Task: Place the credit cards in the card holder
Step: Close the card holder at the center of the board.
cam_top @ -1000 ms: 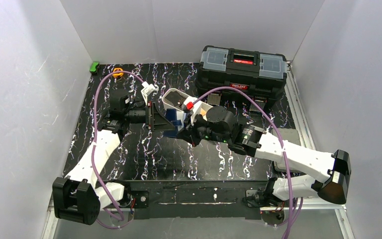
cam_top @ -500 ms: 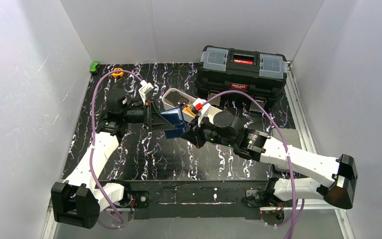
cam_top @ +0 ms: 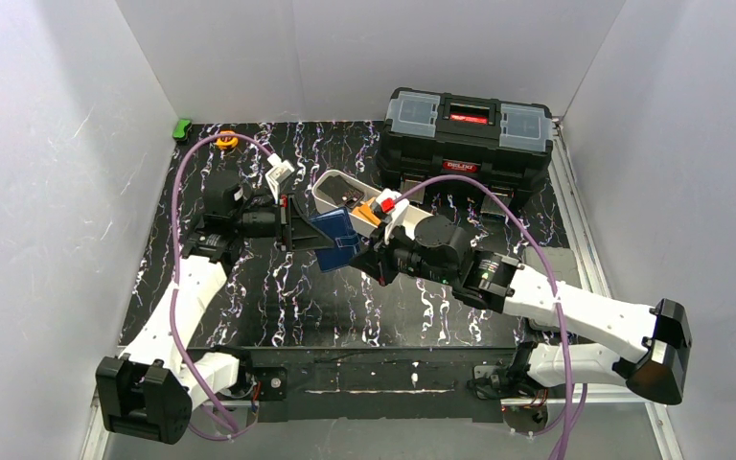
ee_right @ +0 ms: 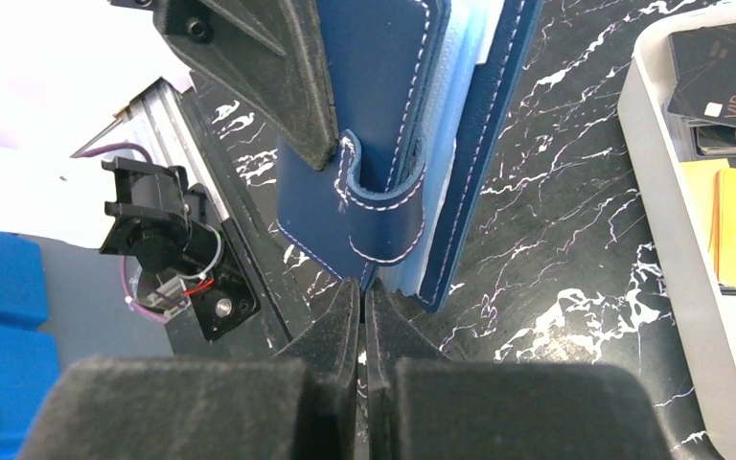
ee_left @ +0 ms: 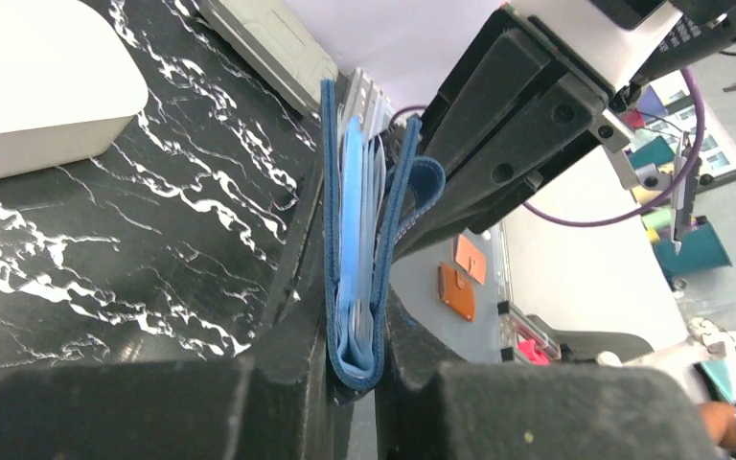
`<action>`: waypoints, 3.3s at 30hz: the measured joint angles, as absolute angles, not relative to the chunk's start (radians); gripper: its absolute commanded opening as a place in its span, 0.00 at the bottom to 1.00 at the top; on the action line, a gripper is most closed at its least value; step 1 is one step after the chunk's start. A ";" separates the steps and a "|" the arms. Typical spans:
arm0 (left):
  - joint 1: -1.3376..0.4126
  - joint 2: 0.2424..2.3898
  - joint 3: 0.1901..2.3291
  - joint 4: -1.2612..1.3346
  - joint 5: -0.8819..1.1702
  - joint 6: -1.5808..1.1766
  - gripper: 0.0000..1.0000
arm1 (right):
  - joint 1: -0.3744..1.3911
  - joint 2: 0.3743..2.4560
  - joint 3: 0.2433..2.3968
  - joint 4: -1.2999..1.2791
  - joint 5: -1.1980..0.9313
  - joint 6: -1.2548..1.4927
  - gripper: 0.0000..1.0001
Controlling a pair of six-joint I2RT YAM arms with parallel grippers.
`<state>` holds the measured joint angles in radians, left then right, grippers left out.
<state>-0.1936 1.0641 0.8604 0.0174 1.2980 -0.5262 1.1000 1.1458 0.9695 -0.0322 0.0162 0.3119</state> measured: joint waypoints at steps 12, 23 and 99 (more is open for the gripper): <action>-0.208 1.063 1.043 -0.298 1.301 -0.167 0.00 | 1.052 1.023 0.943 -0.063 0.027 0.324 0.61; -0.329 0.981 1.096 -0.622 1.111 0.314 0.00 | 0.940 1.076 1.112 -0.216 -0.157 0.317 0.57; -0.502 0.919 0.965 -0.535 0.654 0.537 0.00 | 1.049 1.161 1.139 -0.323 0.317 0.592 0.27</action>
